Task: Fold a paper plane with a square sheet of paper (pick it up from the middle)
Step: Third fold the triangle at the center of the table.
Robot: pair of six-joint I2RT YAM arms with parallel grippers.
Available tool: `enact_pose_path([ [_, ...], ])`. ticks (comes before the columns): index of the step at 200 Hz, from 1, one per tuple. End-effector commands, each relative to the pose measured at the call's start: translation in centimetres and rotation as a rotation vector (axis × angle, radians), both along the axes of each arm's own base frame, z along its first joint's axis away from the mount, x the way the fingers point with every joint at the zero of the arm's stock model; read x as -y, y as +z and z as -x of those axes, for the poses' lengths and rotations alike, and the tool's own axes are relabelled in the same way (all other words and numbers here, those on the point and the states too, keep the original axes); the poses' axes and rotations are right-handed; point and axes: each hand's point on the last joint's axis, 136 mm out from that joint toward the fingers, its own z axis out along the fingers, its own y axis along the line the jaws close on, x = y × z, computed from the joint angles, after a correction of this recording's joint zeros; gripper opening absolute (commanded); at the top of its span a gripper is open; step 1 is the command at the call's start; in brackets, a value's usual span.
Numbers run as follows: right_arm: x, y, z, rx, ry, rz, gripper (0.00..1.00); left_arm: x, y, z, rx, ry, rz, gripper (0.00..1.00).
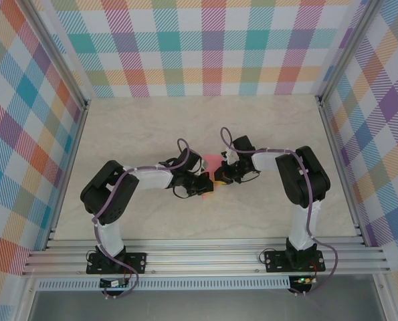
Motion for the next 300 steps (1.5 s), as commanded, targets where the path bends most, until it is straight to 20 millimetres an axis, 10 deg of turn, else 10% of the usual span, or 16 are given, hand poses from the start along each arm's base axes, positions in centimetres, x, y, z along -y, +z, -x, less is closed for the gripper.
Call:
enact_pose_path([
  [1,1.5,-2.7,0.8,-0.039,-0.008,0.109,0.00,-0.9,-1.5,0.6,-0.039,0.017,-0.036,0.04],
  [100,1.9,-3.2,1.1,-0.042,-0.004,0.130,0.00,-5.0,-4.5,3.4,-0.108,0.052,-0.097,0.03],
  [239,1.5,-2.7,0.7,-0.038,-0.016,0.108,0.00,-2.6,3.8,-0.9,0.097,0.101,0.054,0.05],
  [300,1.1,-2.0,0.3,-0.032,-0.019,0.086,0.00,-1.6,-0.2,-2.7,0.032,0.095,-0.030,0.04],
])
